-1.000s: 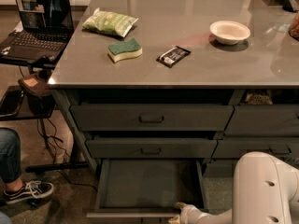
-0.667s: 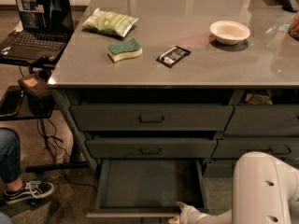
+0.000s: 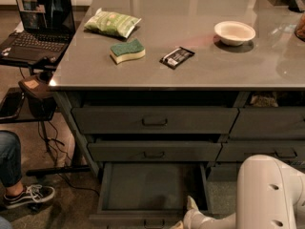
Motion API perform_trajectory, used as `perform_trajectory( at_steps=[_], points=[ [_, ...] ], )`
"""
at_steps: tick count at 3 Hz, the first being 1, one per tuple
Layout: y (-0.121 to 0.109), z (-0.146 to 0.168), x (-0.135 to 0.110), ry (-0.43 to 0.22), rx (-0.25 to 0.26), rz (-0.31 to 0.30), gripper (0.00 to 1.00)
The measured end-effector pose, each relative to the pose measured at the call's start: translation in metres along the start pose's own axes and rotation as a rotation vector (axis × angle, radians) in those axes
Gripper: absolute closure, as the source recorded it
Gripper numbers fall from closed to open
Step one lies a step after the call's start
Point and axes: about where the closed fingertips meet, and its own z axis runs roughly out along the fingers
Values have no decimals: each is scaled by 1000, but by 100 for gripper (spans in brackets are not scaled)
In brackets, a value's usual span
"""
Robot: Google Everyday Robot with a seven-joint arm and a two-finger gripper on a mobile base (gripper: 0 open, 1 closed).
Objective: Open bottom drawer
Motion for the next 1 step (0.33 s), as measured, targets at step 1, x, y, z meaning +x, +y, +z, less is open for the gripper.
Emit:
perform_trajectory(
  at_steps=[1],
  points=[
    [0, 0, 0, 0, 0, 0, 0]
  ],
)
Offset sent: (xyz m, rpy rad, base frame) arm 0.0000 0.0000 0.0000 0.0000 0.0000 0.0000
